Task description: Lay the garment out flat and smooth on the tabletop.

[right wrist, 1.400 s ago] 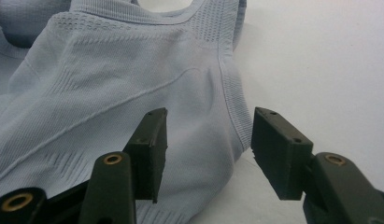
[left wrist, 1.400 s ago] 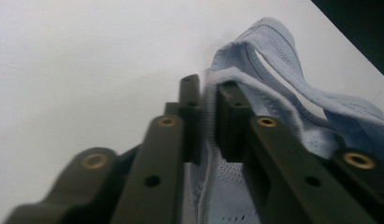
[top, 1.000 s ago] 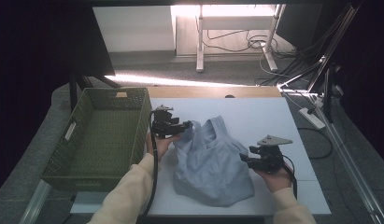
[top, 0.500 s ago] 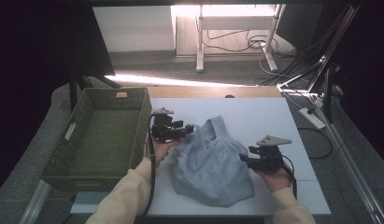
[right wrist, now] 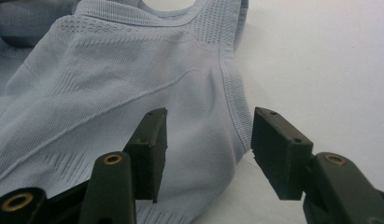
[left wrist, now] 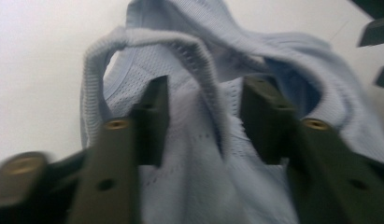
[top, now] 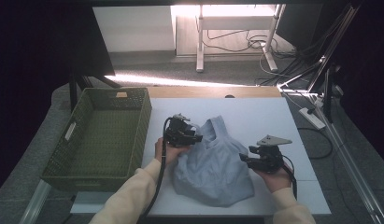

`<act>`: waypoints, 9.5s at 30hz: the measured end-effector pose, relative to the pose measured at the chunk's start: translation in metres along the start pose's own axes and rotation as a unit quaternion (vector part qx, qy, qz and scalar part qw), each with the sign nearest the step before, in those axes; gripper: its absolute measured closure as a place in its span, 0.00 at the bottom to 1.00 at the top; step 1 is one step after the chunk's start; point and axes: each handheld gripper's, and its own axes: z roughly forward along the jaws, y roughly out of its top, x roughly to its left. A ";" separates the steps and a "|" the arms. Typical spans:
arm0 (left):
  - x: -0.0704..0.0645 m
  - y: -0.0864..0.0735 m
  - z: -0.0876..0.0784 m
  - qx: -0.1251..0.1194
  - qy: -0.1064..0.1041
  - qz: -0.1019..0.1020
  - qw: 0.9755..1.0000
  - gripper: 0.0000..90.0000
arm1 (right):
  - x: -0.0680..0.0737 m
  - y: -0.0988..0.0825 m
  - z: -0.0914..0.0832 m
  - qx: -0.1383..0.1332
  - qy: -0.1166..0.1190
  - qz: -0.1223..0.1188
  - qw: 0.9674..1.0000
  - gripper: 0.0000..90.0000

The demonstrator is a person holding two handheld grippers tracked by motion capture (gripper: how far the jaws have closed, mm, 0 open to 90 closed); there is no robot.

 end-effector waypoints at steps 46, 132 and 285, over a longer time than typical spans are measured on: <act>0.017 0.001 -0.052 -0.098 0.027 -0.044 0.994 0.54 | 0.001 0.000 0.001 0.002 0.003 -0.004 1.000 0.51; -0.016 -0.041 -0.134 -0.103 -0.025 0.035 0.994 0.35 | 0.094 0.015 0.066 0.111 0.091 -0.115 0.983 0.79; -0.017 -0.045 -0.143 -0.112 -0.034 0.050 0.992 0.30 | 0.009 -0.018 -0.060 0.012 -0.032 -0.015 0.999 0.54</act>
